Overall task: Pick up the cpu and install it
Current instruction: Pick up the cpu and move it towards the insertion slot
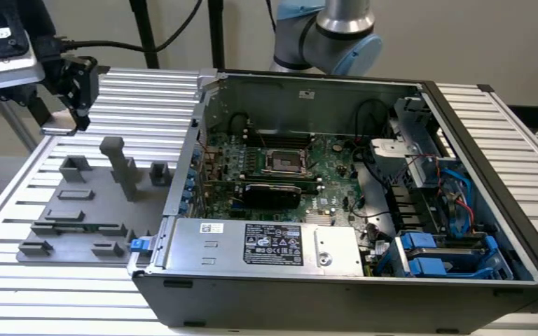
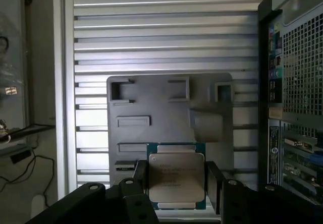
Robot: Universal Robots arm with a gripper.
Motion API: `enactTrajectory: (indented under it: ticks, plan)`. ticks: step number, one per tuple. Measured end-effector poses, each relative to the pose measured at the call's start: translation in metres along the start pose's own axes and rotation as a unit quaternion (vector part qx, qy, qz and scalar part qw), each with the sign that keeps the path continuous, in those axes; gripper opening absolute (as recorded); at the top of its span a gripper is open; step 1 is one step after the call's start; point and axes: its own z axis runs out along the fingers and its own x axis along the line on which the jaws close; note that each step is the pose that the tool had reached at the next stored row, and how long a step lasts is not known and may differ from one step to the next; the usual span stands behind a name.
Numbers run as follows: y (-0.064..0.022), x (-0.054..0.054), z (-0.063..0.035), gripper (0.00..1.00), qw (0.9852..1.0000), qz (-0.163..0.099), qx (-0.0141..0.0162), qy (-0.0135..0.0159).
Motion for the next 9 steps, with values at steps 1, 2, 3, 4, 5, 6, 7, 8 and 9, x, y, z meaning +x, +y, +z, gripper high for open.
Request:
enactTrajectory:
  ticks: [1,2,3,4,5,6,7,8,9]
  plan:
    - [0.0003,-0.004,-0.0034,0.55,1.0,0.0,-0.0002,0.0006]
    - [0.0006,-0.009,-0.0064,0.55,1.0,0.0,-0.0005,0.0009]
    - [0.0008,-0.013,-0.0092,0.55,1.0,0.0,-0.0005,0.0014]
    - [0.0011,-0.018,-0.0119,0.55,1.0,0.0,-0.0007,0.0018]
    - [0.0014,-0.022,-0.0145,0.55,1.0,0.0,-0.0008,0.0023]
    - [0.0016,-0.027,-0.017,0.55,1.0,0.0,-0.0009,0.0026]
    - [0.0019,-0.031,-0.0191,0.55,1.0,0.0,-0.0011,0.0029]
    - [0.0021,-0.036,-0.0215,0.55,1.0,0.0,-0.0014,0.0031]
    - [0.0024,-0.041,-0.0238,0.55,1.0,0.0,-0.0015,0.0035]
